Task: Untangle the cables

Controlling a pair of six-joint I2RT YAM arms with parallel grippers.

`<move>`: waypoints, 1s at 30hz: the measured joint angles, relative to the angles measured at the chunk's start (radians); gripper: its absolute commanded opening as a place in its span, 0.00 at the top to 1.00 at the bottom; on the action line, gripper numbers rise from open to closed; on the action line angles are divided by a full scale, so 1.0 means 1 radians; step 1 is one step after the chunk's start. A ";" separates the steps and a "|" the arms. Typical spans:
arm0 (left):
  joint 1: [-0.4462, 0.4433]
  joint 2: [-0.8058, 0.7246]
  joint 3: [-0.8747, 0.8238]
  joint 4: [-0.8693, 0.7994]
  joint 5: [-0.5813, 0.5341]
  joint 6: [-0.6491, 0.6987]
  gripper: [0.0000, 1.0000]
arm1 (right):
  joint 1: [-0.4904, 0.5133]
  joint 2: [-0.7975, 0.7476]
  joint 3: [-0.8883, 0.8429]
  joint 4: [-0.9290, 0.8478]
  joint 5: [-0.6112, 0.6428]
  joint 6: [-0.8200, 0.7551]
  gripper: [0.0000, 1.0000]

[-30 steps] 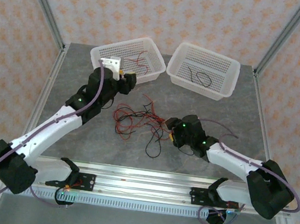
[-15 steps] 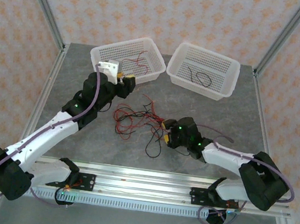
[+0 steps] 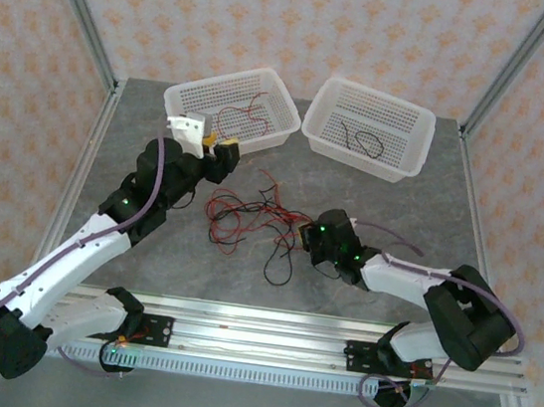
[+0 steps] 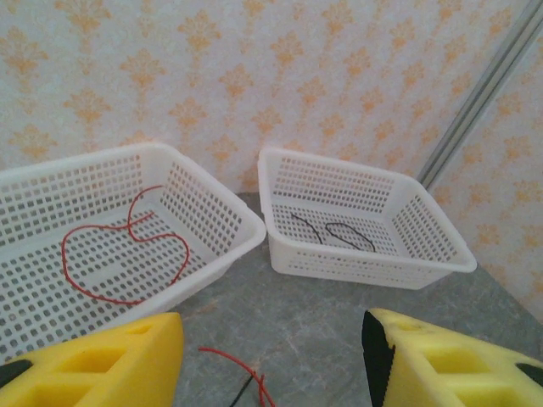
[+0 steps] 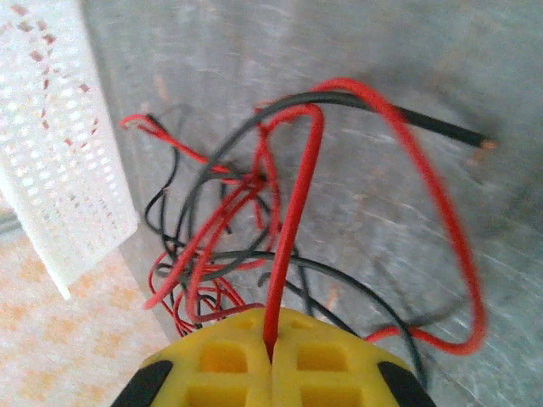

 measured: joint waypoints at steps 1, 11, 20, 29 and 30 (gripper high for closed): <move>-0.002 0.000 -0.008 0.000 0.005 -0.007 0.42 | 0.000 -0.014 0.019 -0.023 0.010 -0.032 1.00; -0.108 0.039 -0.148 0.009 0.042 -0.090 0.42 | -0.002 -0.153 0.260 -0.246 0.006 -0.607 1.00; -0.179 0.118 -0.198 0.081 0.040 -0.115 0.43 | -0.003 -0.186 0.403 -0.427 -0.105 -1.091 1.00; -0.212 0.237 -0.198 0.194 0.045 -0.108 0.42 | -0.018 -0.280 0.422 -0.489 -0.173 -1.259 1.00; -0.217 0.251 -0.198 0.201 0.048 -0.104 0.42 | -0.021 -0.284 0.422 -0.489 -0.172 -1.259 1.00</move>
